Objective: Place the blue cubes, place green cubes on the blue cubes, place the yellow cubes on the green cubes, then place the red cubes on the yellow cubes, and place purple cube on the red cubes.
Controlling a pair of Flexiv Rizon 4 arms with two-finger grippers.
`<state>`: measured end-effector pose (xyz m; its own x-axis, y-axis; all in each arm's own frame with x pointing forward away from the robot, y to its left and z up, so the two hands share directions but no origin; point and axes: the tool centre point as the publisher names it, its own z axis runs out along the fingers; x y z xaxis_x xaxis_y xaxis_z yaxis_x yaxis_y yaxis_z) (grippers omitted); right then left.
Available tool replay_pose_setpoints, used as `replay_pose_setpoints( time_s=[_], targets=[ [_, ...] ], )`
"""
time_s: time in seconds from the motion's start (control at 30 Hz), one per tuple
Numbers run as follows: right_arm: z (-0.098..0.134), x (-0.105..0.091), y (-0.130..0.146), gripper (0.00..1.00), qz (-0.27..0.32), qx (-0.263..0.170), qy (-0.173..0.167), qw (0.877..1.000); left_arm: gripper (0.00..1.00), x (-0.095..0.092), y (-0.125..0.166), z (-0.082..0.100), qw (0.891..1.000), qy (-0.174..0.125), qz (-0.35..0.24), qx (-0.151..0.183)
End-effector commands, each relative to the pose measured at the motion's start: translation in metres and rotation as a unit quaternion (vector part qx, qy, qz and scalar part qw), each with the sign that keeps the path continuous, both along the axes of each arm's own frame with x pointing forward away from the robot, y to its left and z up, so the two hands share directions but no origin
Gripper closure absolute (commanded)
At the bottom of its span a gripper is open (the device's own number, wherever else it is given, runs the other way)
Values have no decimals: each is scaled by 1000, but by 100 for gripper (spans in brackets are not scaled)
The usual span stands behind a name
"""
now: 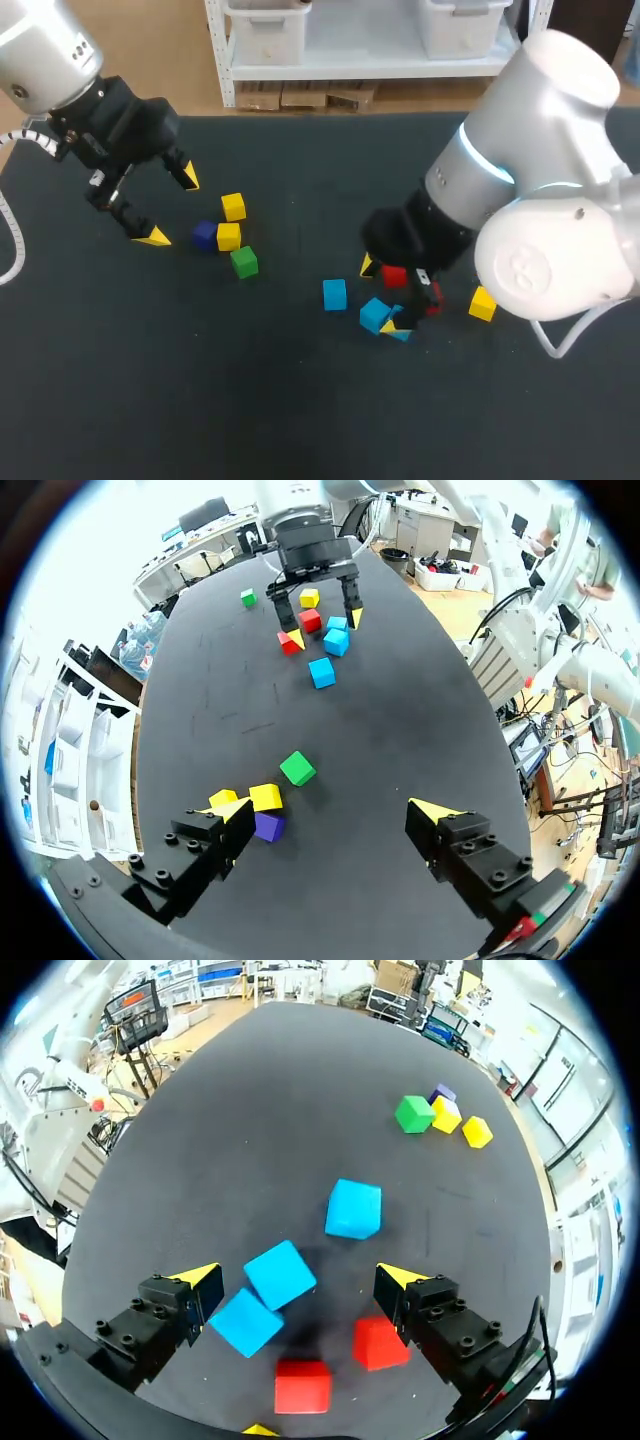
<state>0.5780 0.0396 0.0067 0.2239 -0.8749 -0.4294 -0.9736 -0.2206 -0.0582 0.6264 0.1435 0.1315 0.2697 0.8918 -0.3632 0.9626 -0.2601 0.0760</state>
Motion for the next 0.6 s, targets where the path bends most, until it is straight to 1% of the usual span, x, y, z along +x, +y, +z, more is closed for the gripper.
replay_pose_setpoints(
  time_s=[0.03,0.23,0.47,0.5,0.53,0.57,0.6],
  targets=[
    [0,2,7,0,8,-5,3,1000,0,0,1,-1,1000,-1,-1,-1],
    [-4,-3,11,0,21,-15,6,1000,0,0,1,-1,1000,-1,-1,-1],
    [-12,-7,7,0,25,-25,11,999,0,0,1,-1,1000,-1,-1,-1],
    [-13,-7,7,7,25,-28,12,999,0,0,1,-1,1000,-1,-1,-1],
    [-14,-7,6,24,25,-29,13,999,0,0,1,-1,1000,-1,-1,-1],
    [-15,-7,5,35,25,-30,14,999,0,0,1,-1,1000,-1,-1,-1],
    [-16,-8,4,51,24,-31,15,999,0,0,1,-1,1000,-1,-1,-1]
  ],
)
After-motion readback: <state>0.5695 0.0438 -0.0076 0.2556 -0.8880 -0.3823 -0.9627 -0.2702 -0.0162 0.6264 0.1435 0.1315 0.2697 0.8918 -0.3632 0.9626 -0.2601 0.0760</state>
